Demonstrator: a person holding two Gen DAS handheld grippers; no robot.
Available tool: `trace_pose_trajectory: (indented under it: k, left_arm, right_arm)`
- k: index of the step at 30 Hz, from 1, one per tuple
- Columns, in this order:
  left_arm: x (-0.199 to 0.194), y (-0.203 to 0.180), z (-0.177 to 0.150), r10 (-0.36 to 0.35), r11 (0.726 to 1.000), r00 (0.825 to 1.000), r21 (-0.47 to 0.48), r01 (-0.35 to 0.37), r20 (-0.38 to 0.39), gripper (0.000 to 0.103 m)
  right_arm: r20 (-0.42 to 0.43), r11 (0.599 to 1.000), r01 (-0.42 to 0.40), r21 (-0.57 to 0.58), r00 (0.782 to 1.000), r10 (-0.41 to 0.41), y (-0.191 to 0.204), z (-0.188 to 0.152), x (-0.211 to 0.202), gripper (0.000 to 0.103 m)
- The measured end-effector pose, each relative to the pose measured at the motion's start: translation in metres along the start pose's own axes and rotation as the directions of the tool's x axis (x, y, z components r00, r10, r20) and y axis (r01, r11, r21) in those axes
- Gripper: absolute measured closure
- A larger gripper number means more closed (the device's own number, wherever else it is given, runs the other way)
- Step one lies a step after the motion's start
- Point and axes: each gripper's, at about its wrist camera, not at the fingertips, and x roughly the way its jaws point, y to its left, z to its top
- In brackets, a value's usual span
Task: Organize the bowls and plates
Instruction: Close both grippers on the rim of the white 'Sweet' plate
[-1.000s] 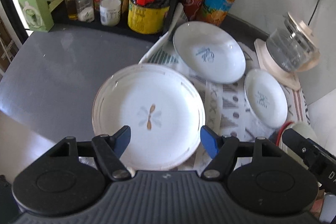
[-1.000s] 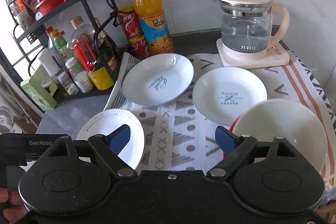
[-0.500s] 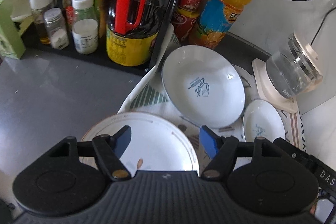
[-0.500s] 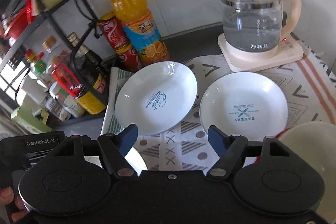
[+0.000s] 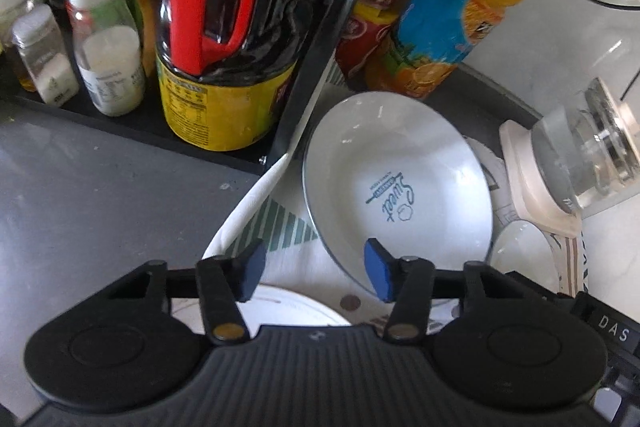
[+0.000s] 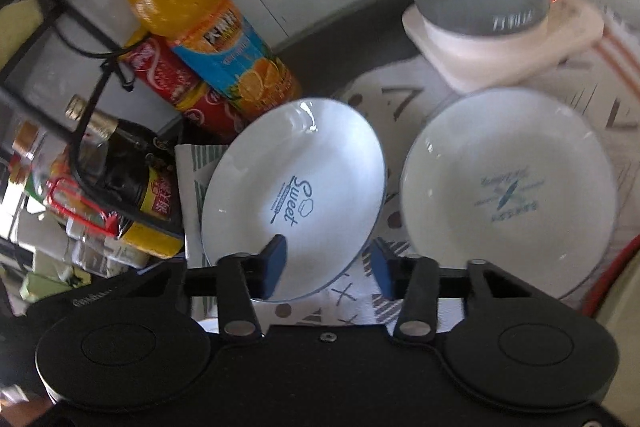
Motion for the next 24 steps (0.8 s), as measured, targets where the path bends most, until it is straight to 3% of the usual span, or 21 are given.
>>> trace_pose_trajectory:
  k: [2,7,24]
  left_arm:
    - [0.011,0.004,0.003,-0.006,1.0,1.0,-0.014,0.006,-0.015,0.061]
    - [0.037,0.012,0.005,-0.014,0.999,0.999,-0.029,0.013,-0.038,0.069]
    - [0.075,0.017,0.01,-0.092,0.988,0.995,-0.126,0.086,-0.048,0.081]
  right_arm:
    - [-0.022,1.0,0.005,0.03,1.0,-0.005,-0.002,0.001,0.011,0.069]
    - [-0.066,0.996,0.024,0.083,0.998,-0.018,-0.01,0.001,0.033,0.073]
    - [-0.109,0.983,0.055,0.172,0.993,-0.037,-0.027,0.003,0.078,0.083]
